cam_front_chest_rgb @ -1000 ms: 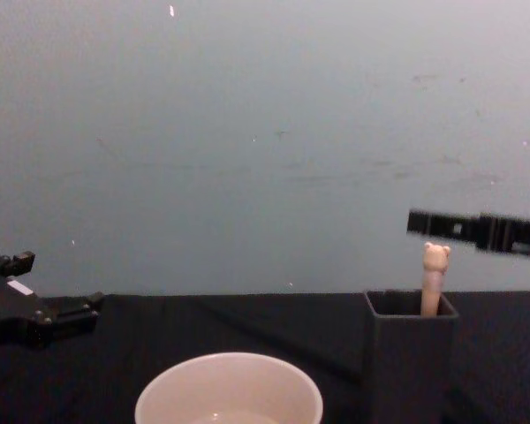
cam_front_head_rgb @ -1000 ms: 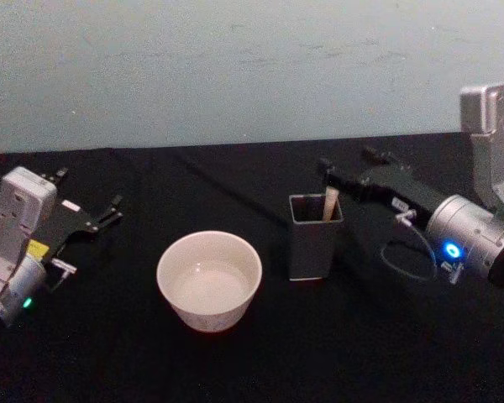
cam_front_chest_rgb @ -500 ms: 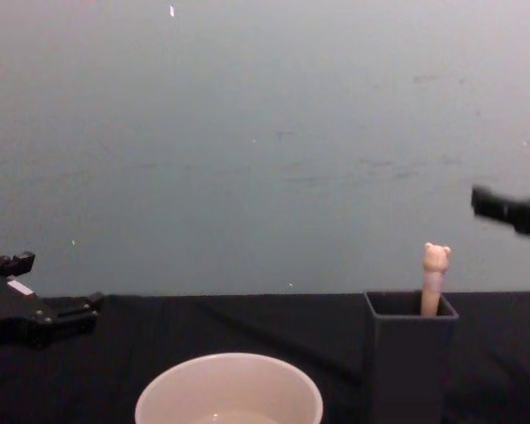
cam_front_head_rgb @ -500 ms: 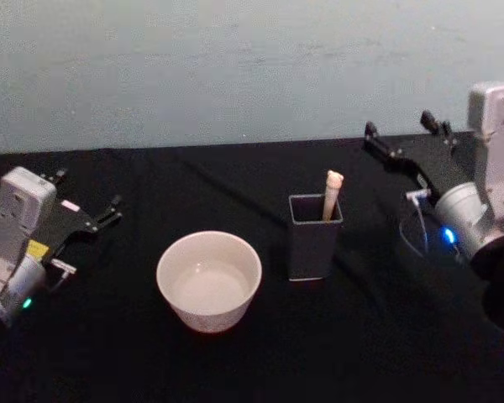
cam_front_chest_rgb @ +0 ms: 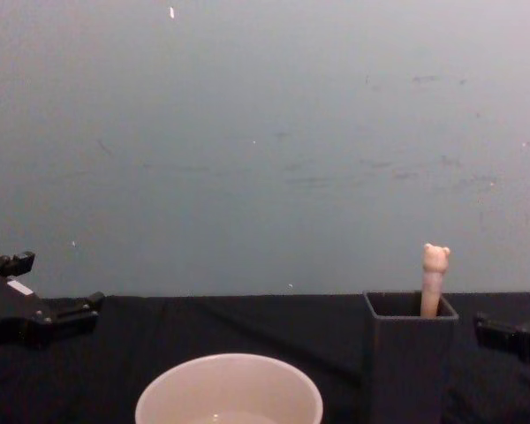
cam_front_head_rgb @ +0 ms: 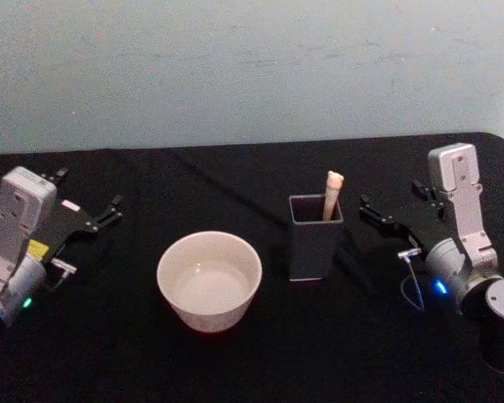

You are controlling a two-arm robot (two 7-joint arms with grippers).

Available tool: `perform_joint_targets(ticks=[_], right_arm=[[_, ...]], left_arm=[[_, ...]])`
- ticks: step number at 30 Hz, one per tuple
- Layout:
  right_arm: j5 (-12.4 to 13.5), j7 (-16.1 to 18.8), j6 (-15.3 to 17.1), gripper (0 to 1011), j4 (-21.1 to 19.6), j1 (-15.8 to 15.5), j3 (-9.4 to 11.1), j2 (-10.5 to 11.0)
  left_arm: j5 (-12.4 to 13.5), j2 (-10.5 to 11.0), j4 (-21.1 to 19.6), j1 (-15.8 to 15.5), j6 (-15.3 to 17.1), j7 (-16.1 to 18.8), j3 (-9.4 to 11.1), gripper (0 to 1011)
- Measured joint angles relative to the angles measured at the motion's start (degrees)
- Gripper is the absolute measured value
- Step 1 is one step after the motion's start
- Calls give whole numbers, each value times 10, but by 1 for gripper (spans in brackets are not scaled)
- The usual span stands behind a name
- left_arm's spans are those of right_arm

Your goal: Pick up the stirring spoon with one hand, stir inside the cup, then place it back in its original position.

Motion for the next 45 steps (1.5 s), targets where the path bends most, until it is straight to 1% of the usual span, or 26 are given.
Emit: perform_joint_targets(ticks=[6, 45], right_arm=[[1, 10, 15, 1000, 5, -1, 7, -6], [2, 8, 11, 1000, 3, -1, 5, -4]], left_arm=[[0, 0, 0, 0, 0, 0, 0, 1001], [0, 0, 0, 0, 0, 0, 0, 1001]])
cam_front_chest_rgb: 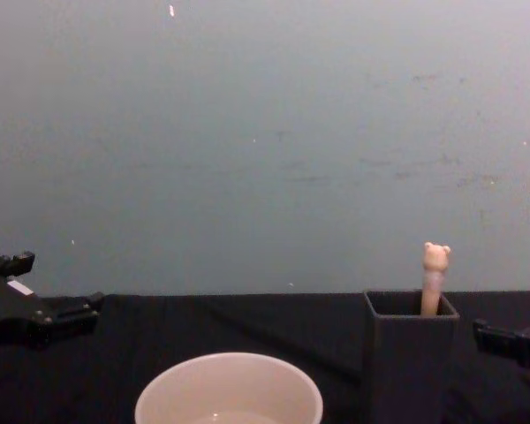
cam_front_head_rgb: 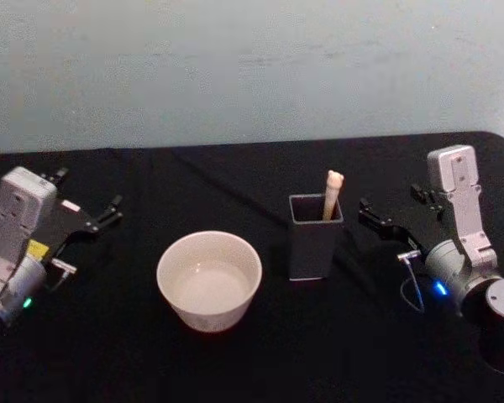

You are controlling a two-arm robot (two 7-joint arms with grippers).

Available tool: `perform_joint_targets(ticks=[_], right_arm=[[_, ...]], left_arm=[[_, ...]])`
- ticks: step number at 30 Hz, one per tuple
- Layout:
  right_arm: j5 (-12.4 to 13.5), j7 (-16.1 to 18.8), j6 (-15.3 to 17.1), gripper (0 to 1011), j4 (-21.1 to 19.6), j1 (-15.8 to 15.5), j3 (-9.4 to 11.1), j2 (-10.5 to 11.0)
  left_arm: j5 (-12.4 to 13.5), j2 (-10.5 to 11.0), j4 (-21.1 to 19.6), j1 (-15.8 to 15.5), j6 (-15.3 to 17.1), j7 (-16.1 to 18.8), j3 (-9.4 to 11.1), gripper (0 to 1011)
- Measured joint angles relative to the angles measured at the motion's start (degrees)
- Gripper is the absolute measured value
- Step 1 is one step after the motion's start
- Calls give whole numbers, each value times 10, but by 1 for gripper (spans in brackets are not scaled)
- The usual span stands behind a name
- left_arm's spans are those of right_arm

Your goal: Pick up the stirring spoon with one hand, stir inside the cup, then place it back in its original position.

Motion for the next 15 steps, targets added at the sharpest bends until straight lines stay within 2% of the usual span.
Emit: perform_joint_targets(ticks=[15], right_arm=[[0, 0, 0, 1000, 0, 0, 0, 0]], left_arm=[[0, 0, 0, 0, 0, 0, 0, 1001]])
